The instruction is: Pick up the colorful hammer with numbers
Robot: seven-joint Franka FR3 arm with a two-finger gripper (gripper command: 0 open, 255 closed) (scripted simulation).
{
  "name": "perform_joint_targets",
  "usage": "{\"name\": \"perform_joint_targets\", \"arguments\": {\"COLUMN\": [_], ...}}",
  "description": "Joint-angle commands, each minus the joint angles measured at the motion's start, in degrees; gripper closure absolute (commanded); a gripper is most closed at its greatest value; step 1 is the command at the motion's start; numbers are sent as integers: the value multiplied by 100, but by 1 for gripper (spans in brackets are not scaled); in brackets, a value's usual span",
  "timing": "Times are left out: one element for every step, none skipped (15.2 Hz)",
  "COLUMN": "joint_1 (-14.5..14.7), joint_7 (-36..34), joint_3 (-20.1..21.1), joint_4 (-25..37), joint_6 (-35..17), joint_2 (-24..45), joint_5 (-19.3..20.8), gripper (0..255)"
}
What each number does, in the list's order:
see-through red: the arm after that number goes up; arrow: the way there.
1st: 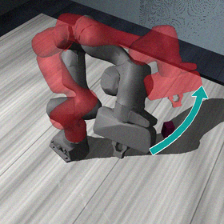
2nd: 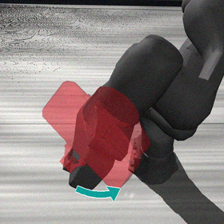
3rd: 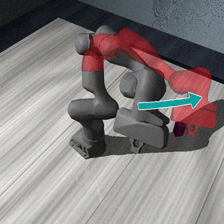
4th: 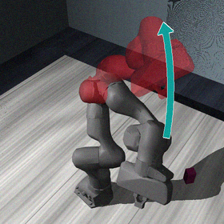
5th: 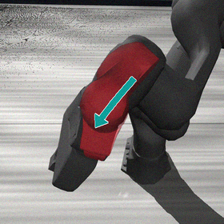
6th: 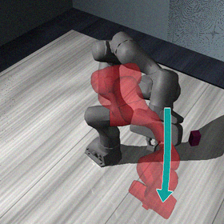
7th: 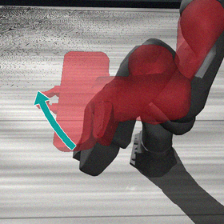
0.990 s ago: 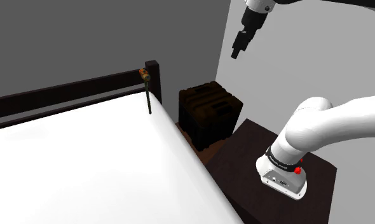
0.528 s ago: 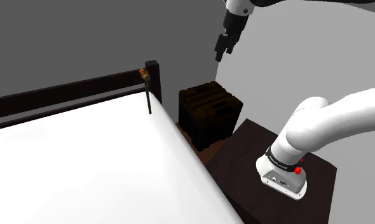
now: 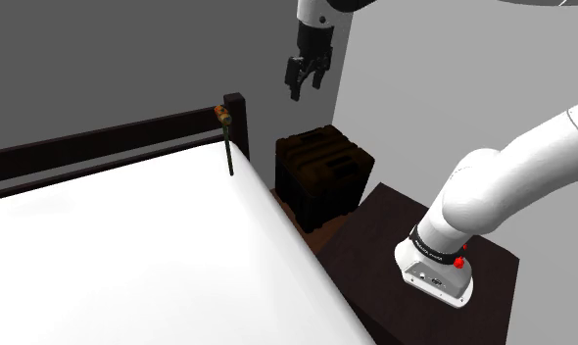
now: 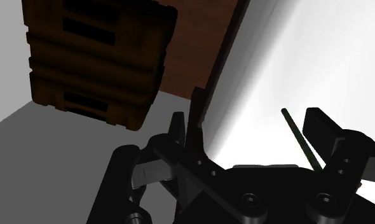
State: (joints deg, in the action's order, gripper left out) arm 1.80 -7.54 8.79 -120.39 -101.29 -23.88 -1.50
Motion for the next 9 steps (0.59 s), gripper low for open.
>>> {"name": "perform_joint_targets", "arguments": {"joint_1": [30,47,65,85,108,133,161,193,229], "joint_7": [-275,-408,-540,-673,-807,-940,-1073,-1205,-1336], "joint_3": [171,249,326,400,469,536,601,661,717], "joint_4": [303,481,666,860,1062,1273,1494,1724,1966], "joint_6": [-45,-39,-28,-13,8,35,68,106,152], "joint_2": [429,639,853,1070,1292,1518,1748,1982,2221], "joint_5": [-12,-7,4,21,43,71,105,144,188], "gripper": [0,0,0,0,0,0,0,0,0]}}
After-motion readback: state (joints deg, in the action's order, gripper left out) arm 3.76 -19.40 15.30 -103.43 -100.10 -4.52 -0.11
